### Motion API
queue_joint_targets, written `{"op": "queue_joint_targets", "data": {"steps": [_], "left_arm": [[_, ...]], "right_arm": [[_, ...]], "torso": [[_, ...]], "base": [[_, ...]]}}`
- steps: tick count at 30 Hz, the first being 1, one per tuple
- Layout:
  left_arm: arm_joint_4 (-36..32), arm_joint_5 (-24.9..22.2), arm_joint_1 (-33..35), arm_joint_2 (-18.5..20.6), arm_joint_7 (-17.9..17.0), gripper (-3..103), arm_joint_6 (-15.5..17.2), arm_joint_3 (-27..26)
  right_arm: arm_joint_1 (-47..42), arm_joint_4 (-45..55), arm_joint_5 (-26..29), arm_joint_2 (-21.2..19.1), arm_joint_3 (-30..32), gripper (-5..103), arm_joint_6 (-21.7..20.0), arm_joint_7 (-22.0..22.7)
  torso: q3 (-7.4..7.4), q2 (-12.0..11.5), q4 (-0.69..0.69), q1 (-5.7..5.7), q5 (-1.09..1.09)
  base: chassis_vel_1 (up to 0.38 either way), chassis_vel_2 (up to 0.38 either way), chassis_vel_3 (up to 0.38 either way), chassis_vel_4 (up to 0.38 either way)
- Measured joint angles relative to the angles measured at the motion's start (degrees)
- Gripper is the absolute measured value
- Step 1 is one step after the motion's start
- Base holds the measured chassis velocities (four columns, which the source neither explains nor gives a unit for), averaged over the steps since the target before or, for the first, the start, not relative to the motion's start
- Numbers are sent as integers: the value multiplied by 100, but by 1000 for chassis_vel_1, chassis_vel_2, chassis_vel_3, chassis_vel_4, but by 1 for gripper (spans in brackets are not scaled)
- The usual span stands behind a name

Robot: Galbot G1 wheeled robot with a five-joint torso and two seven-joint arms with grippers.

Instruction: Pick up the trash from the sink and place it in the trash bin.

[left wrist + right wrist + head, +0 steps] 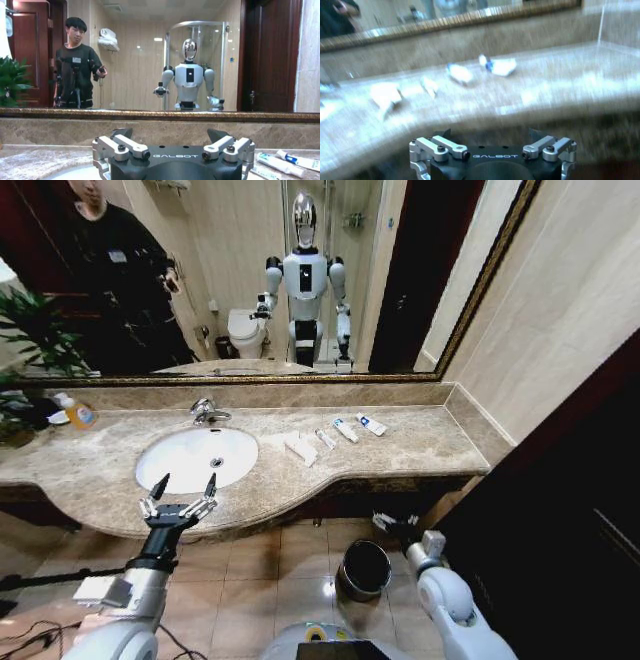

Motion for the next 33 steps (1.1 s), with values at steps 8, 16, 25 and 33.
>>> {"op": "queue_joint_targets", "data": {"steps": [8,16,25,33], "left_arm": [[0,0,0,0,0,100,0,0],[0,0,0,0,0,100,0,0],[0,0,0,0,0,100,0,0],[0,0,0,0,0,100,0,0]], "right_arm": [[656,191,335,-249,-137,100,-312,-509],[1773,-843,459,-348,-508,100,-383,-1139],[3121,-1972,564,-410,-1270,100,-440,-1249],[3944,-2605,647,-281,-2038,100,-554,-1232]], "torso": [[0,0,0,0,0],[0,0,0,0,1],[1,0,1,0,0],[1,0,1,1,-1]], "base": [[0,0,0,0],[0,0,0,0],[0,0,0,0],[0,0,0,0]]}}
